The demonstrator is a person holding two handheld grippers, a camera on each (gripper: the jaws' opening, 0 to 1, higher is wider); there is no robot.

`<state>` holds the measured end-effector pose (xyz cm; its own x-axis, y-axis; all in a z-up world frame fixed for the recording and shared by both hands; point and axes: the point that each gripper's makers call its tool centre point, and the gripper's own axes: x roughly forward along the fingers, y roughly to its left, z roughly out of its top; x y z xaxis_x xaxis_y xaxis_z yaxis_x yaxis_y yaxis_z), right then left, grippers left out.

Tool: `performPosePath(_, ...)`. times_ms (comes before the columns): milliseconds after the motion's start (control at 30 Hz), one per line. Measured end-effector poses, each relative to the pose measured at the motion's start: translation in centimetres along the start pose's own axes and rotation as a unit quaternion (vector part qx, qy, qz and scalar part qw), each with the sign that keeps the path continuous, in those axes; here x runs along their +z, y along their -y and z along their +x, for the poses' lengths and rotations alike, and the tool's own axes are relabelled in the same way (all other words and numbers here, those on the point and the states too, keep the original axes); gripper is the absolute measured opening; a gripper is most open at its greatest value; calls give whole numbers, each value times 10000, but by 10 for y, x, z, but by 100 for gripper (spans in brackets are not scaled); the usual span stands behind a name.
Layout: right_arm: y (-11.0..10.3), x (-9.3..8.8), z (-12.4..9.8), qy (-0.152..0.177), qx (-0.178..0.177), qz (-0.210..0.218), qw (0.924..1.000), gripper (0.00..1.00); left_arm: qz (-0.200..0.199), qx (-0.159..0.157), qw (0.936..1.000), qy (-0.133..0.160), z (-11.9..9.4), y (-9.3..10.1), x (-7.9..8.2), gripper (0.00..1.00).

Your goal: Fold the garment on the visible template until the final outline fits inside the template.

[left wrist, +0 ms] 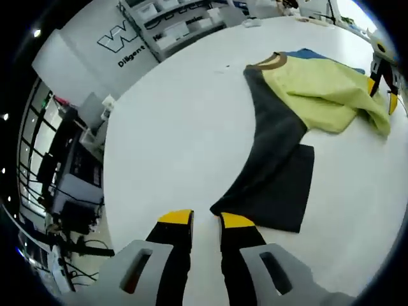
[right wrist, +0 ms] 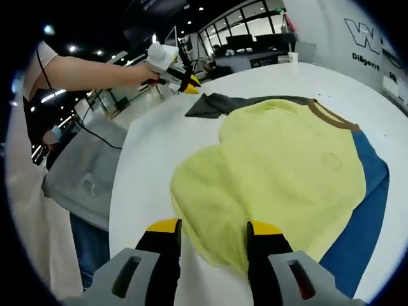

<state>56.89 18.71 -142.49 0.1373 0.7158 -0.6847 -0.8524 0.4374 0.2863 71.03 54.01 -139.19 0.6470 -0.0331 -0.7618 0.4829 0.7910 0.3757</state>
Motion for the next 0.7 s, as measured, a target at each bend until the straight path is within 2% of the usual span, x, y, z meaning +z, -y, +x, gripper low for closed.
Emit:
performPosePath(100, -2, 2, -5, 87, -59, -100, 9999, 35, -387, 22, 9987, 316, -10, 8, 11, 17)
performPosePath(167, -5, 4, -12, 164, -85, -123, 9998, 34, -432, 17, 9978, 501, -19, 20, 18, 19)
performPosePath(233, -8, 4, -18, 242, -131, -199, 9994, 33, -382, 120, 9974, 607, -28, 30, 22, 28)
performPosePath(300, -9, -2, -24, 200, -209, -252, 9993, 32, -707, 121, 9944, 778, -35, 43, 26, 32)
performPosePath(333, -8, -5, -29, 244, -253, -215, 9992, 32, -803, -108, 9928, 879, -38, 60, 30, 33)
performPosePath(367, -7, -7, -32, 267, -298, -165, 9991, 32, -617, -420, 9921, 1010, -40, 78, 35, 33)
performPosePath(400, -5, -11, -35, 271, -349, -115, 9990, 32, -450, -592, 9911, 1101, -43, 93, 38, 33)
performPosePath(433, -3, -13, -39, 293, -402, -77, 9987, 32, -453, -816, 9892, 1130, -47, 113, 41, 32)
performPosePath(467, 2, -16, -44, 344, -520, 12, 9981, 32, -451, -916, 9881, 1149, -48, 120, 42, 32)
performPosePath(500, 5, -19, -48, 365, -593, 72, 9975, 30, -403, -1305, 9828, 1240, -51, 145, 47, 32)
performPosePath(533, 7, -21, -51, 377, -633, 115, 9972, 30, -400, -1415, 9809, 1274, -52, 155, 50, 34)
performPosePath(567, 13, -26, -56, 374, -746, 185, 9963, 30, -515, -1668, 9761, 1297, -54, 174, 54, 34)
performPosePath(633, 23, -33, -65, 351, -955, 262, 9945, 31, -551, -2008, 9671, 1460, -59, 198, 63, 35)
performPosePath(700, 39, -43, -75, 347, -1234, 478, 9906, 30, -416, -2327, 9584, 1602, -64, 225, 73, 39)
